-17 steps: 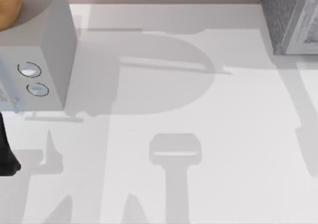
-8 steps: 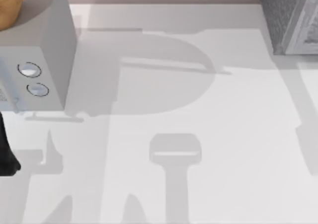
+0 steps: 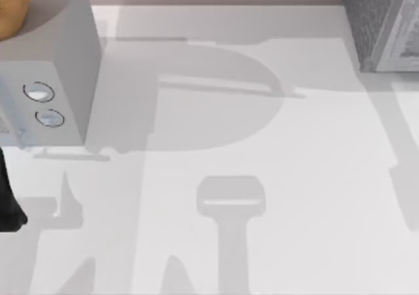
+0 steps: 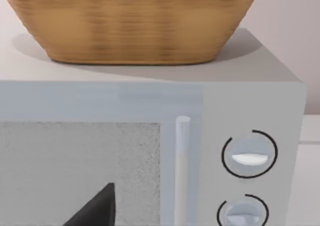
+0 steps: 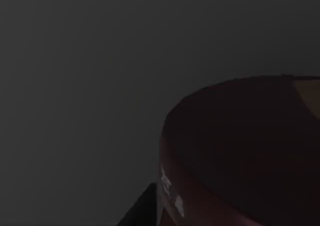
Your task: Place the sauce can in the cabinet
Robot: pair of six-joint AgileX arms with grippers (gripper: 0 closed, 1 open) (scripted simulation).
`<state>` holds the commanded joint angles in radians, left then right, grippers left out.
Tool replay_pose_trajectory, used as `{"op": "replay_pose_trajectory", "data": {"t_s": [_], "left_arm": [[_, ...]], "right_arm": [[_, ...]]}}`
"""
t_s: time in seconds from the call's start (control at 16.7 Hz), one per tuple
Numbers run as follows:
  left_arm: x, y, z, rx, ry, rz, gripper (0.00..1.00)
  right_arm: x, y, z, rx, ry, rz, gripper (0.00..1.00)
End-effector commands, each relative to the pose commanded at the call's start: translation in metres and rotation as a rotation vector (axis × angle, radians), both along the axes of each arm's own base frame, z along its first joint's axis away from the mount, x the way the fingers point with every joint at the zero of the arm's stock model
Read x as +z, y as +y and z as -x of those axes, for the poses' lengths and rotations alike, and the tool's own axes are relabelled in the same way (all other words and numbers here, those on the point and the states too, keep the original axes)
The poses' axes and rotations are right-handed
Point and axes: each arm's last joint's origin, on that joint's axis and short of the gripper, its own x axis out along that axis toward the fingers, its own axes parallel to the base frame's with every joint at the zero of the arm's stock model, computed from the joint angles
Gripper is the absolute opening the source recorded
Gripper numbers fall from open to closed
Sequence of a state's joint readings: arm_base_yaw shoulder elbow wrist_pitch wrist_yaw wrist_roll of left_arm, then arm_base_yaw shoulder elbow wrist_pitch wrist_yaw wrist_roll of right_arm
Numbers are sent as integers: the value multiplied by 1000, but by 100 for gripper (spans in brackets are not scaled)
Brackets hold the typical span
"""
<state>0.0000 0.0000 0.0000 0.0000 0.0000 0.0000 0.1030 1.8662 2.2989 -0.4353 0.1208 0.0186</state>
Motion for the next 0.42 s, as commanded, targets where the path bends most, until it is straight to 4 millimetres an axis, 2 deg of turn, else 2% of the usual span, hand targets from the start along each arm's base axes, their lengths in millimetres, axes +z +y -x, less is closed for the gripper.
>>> {"op": "replay_pose_trajectory", "data": {"t_s": [0.06, 0.12, 0.42], "left_arm": [[0, 0, 0, 0, 0, 0, 100], [0, 0, 0, 0, 0, 0, 100], [0, 0, 0, 0, 0, 0, 100]], "right_arm": [[0, 0, 0, 0, 0, 0, 98], [0, 0, 0, 0, 0, 0, 100], [0, 0, 0, 0, 0, 0, 100]]}}
